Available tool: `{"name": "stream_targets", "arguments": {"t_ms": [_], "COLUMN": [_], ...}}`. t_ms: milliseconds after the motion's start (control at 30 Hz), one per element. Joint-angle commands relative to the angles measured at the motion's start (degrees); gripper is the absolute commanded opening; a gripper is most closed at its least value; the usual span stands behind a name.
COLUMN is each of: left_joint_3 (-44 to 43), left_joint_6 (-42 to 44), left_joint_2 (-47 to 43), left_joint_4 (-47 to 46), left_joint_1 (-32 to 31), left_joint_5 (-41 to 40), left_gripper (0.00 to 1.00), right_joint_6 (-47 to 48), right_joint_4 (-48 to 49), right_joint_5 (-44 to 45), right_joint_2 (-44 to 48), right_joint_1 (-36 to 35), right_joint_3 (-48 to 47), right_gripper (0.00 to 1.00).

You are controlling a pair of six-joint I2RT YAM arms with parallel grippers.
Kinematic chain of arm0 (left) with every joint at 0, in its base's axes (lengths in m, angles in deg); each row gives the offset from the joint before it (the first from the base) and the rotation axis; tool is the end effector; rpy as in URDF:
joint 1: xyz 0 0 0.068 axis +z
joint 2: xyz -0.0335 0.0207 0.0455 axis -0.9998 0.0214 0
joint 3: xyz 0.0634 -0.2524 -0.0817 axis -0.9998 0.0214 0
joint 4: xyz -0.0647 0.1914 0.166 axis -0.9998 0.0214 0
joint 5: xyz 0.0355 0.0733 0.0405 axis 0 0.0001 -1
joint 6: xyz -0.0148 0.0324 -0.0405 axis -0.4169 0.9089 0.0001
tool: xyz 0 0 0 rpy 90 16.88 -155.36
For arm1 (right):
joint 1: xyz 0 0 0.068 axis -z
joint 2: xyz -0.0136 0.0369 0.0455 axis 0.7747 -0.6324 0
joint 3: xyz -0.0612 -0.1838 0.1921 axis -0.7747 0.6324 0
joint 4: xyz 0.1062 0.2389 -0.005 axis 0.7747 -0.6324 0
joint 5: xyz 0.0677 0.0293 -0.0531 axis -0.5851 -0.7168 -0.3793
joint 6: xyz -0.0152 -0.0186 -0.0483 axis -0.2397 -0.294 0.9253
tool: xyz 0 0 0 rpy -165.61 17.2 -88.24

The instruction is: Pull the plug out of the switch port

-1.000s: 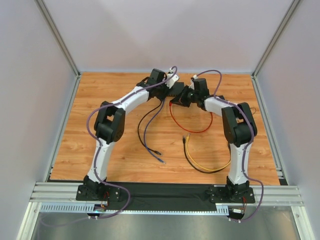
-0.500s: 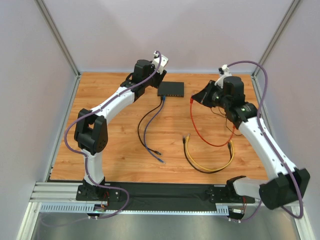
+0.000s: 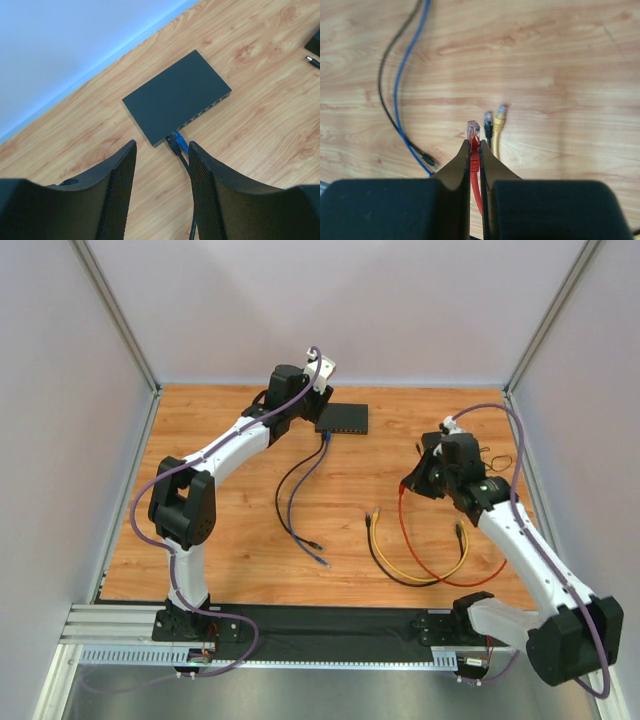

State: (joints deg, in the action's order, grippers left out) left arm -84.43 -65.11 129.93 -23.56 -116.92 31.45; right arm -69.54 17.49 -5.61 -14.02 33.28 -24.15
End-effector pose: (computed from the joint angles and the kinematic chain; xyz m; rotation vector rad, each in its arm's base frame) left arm 0.4141 -0.2255 0.2983 0.6713 1.8477 -0.3264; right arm 0.2123 0.0705 0.3127 0.2156 2.3179 0.5470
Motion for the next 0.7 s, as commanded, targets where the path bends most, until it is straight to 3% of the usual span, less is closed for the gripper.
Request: {"name": "stream_targets", "arguments": {"t_ms": [0,267,467,600,667], "left_joint_3": [-0.44,-2.29,-2.99,-3.52,-3.87], "left_joint_6": [-0.01,0.69,1.30,1.75,1.48], "left_joint_2": [-1.68,0.51,1.39,1.92,2.36], "left_joint_4": [-2.67,-1.00,-0.04,0.49,0.49], "left_joint_1": [-0.16,0.01,0.10,0.10,0.19], "left_joint_5": [1.71,2.59,3.20,4.17,4.87], "left_gripper": [0.54,0.54,0.54,0.54,0.54], "right_joint_6": [-3.61,-5.47,-6.35,-5.56,-3.90], "right_joint_4": [9.04,25.91,26.02,22.24,20.57], "right_joint_5": [-0.18,-3.25,-0.96,2.02,4.30], "right_joint_2": [-4.46,-19.58,-28.02,-31.11,-30.77], "right_joint_1": [-0.52,-2.89,-5.70,-6.76,-6.85], "right_joint_3": [3.49,9.91,5.87,3.50,2.44], "right_gripper": [0.00,0.00,0.03,0.17,0.34]}}
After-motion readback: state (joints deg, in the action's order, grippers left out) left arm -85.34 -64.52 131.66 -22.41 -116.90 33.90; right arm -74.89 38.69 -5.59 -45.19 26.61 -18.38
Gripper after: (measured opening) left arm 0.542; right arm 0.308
